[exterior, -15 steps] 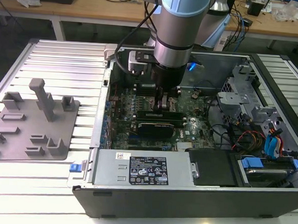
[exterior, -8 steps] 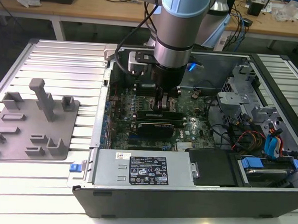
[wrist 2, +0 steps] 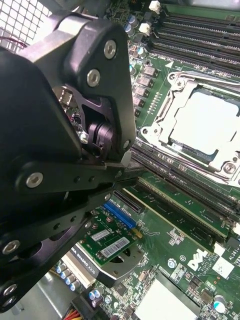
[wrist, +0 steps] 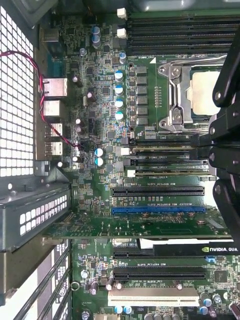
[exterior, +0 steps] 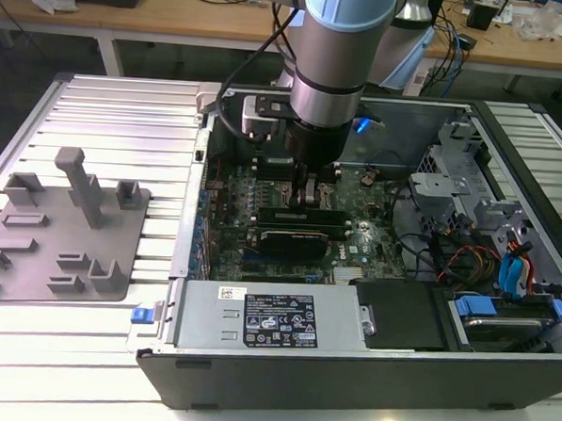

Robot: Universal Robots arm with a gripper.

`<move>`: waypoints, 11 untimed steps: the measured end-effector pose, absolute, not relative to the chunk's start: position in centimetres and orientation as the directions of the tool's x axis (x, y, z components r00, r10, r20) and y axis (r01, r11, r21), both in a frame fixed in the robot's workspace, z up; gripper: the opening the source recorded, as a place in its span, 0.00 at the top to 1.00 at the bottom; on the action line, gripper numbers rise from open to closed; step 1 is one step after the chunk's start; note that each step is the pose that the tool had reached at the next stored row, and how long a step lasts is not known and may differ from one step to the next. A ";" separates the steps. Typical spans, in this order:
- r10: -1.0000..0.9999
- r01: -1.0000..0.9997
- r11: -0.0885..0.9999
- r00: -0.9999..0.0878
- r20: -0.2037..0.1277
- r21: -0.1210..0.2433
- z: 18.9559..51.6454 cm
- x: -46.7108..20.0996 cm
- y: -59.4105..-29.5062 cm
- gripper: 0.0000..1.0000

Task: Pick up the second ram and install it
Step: 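Insert the second ram into the second slot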

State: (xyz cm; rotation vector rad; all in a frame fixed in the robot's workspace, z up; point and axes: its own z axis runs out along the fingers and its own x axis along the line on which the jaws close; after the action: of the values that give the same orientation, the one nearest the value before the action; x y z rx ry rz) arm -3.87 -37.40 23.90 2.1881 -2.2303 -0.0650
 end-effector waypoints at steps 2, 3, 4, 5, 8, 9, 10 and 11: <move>-1.000 -0.999 0.018 -0.019 -0.018 0.041 23.9 -3.9 -37.4 0.91; -1.000 -0.999 0.018 -0.019 -0.018 0.041 23.8 -3.9 -37.4 0.91; -1.000 -0.999 0.018 -0.019 -0.017 0.041 23.8 -3.9 -37.4 0.91; -1.000 -0.999 0.018 -0.019 -0.017 0.041 23.8 -3.9 -37.4 0.91; -1.000 -0.999 0.018 -0.019 -0.018 0.041 23.8 -3.9 -37.4 0.91; -1.000 -0.999 0.018 -0.019 -0.019 0.041 23.7 -3.9 -37.4 0.91; -1.000 -0.999 0.018 -0.019 -0.019 0.041 23.7 -3.9 -37.4 0.91; -1.000 -0.999 0.017 -0.018 -0.019 0.041 23.7 -3.9 -37.4 0.91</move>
State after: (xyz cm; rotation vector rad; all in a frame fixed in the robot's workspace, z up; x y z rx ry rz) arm -3.86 -37.40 23.75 2.1904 -2.2296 -0.0666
